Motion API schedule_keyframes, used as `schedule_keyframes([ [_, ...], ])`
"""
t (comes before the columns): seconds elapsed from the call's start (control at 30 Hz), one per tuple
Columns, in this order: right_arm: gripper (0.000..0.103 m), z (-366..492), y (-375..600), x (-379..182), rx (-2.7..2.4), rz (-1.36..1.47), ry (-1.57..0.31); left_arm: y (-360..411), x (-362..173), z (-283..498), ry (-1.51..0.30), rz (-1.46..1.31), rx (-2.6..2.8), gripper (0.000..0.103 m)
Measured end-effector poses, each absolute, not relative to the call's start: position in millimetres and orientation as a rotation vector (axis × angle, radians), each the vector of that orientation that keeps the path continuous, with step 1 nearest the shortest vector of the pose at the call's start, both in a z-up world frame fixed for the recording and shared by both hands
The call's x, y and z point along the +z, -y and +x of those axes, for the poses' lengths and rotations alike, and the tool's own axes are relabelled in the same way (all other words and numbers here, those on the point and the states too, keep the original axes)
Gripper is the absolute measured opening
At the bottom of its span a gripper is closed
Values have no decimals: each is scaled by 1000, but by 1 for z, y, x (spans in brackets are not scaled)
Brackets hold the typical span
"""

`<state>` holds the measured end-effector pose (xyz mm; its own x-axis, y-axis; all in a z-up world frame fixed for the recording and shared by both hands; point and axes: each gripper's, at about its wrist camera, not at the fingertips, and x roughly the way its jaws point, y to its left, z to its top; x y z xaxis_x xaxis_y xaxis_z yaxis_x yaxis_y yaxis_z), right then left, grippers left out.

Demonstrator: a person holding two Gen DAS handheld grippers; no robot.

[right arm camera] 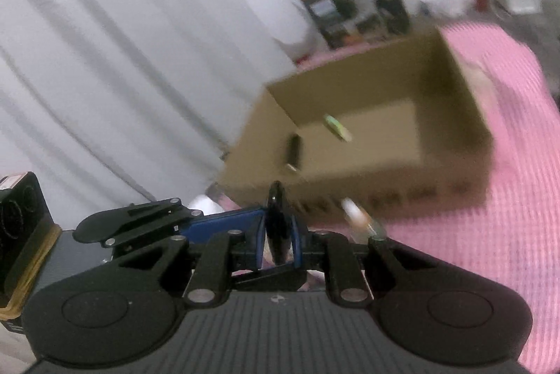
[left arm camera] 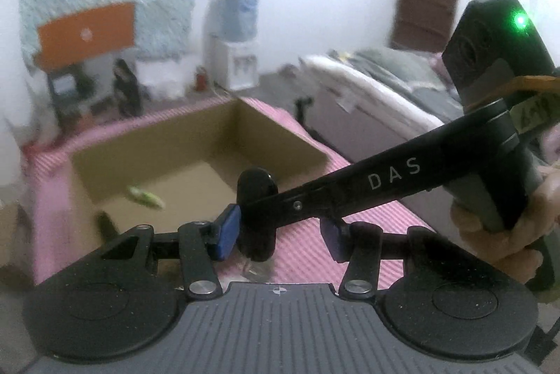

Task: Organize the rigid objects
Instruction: 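Lift the black oval case and carry it into the cardboard box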

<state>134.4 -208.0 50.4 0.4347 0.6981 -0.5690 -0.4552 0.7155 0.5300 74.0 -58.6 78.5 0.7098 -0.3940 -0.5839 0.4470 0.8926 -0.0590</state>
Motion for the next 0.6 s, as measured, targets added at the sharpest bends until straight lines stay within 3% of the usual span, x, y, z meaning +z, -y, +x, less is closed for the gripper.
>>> schedule_keyframes([
  [0.27, 17, 226, 144, 61, 851, 300, -939, 20, 77, 159, -763, 40, -374, 50],
  [0.6, 17, 352, 99, -14, 841, 370, -1258, -9, 22, 245, -998, 16, -283, 50],
])
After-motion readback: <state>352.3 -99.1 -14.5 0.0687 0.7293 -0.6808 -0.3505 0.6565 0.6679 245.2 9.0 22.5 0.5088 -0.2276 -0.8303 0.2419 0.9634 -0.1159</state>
